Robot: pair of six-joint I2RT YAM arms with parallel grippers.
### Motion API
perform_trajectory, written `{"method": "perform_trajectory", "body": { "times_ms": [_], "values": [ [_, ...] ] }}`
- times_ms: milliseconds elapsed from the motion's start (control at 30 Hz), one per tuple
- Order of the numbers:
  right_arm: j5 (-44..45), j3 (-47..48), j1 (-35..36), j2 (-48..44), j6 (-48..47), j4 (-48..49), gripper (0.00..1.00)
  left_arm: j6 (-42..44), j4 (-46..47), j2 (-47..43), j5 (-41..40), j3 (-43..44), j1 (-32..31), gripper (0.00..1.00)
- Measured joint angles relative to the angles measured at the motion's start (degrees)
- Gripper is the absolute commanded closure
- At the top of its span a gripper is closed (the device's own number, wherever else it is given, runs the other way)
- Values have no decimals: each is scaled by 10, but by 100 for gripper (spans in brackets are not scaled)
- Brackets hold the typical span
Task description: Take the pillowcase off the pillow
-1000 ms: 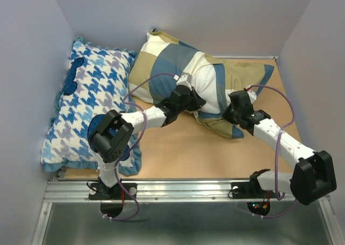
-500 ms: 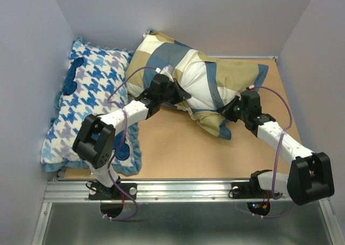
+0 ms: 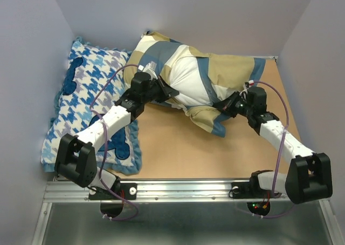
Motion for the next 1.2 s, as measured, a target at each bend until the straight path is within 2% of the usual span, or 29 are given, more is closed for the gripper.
{"method": "perform_trajectory", "body": {
  "times_ms": [267, 700, 867, 967, 1200],
  "values": [
    [-113, -19, -49, 12, -9, 32, 99, 6, -47, -56, 25, -6, 26, 100],
    [-163, -26, -59, 63, -12, 60, 99, 11, -92, -79, 52, -13, 54, 100],
    [-184, -35, -64, 57, -23, 73, 99, 11, -104, -90, 70, -13, 63, 100],
    [-177, -33, -63, 47, -36, 67, 99, 17, -105, -94, 57, -15, 52, 100],
    [-12, -11, 8, 89, -61, -10, 99, 61, -85, -103, -111, -52, -70, 100]
  ]
}}
